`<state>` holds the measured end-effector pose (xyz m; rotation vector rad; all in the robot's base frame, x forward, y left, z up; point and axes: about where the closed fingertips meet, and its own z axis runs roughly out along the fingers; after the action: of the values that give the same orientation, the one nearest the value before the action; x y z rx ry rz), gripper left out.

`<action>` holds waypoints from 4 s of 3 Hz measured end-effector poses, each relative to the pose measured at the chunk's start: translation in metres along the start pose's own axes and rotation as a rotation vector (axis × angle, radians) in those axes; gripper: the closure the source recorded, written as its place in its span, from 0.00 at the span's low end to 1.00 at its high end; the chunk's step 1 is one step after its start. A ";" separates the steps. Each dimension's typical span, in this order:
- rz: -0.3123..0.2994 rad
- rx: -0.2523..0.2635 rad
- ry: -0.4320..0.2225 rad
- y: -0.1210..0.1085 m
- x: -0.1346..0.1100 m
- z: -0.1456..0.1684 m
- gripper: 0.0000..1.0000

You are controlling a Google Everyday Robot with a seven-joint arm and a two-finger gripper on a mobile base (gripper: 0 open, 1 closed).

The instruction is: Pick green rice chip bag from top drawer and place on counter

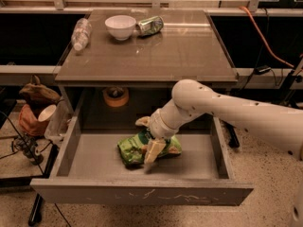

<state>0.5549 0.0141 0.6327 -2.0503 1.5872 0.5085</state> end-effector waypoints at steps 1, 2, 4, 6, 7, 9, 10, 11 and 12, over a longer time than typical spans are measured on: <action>-0.001 -0.001 0.000 0.000 0.000 0.001 0.41; -0.001 -0.001 0.000 0.000 0.000 0.001 0.65; -0.018 0.099 0.027 0.013 -0.025 -0.055 1.00; -0.267 0.263 0.241 -0.039 -0.122 -0.165 1.00; -0.395 0.328 0.323 -0.088 -0.156 -0.184 1.00; -0.319 0.470 0.420 -0.187 -0.121 -0.208 1.00; -0.218 0.445 0.399 -0.212 -0.080 -0.195 1.00; -0.209 0.441 0.395 -0.214 -0.078 -0.194 0.82; -0.209 0.441 0.395 -0.214 -0.078 -0.194 0.58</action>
Offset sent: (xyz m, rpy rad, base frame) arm -0.0001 0.0005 -0.0003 0.0000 0.0003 0.0014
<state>0.7407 0.0033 0.8670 -2.0068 1.4964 -0.3195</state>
